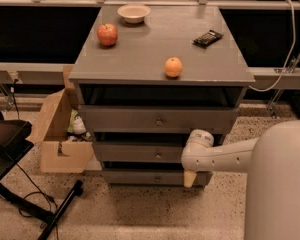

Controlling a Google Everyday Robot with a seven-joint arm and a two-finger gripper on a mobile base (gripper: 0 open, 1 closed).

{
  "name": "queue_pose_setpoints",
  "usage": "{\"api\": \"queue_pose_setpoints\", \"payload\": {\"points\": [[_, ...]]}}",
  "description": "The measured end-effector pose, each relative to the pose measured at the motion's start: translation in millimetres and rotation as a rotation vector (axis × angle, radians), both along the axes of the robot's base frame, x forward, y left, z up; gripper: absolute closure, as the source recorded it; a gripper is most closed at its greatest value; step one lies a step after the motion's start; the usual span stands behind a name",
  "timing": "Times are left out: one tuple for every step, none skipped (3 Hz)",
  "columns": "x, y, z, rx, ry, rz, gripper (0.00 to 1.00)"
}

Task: Open middle drawer

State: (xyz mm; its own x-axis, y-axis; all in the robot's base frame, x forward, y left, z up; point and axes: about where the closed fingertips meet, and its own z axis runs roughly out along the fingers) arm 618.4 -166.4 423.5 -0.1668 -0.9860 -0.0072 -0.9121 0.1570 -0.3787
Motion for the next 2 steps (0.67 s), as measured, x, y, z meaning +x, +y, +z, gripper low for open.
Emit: {"api": "queue_pose_setpoints", "payload": {"points": [[21.2,-15.5,-6.7,-0.008,-0.019,-0.01,0.0],[50.0,-24.4,-10.9,-0.002,-0.018,-0.017,0.02]]}}
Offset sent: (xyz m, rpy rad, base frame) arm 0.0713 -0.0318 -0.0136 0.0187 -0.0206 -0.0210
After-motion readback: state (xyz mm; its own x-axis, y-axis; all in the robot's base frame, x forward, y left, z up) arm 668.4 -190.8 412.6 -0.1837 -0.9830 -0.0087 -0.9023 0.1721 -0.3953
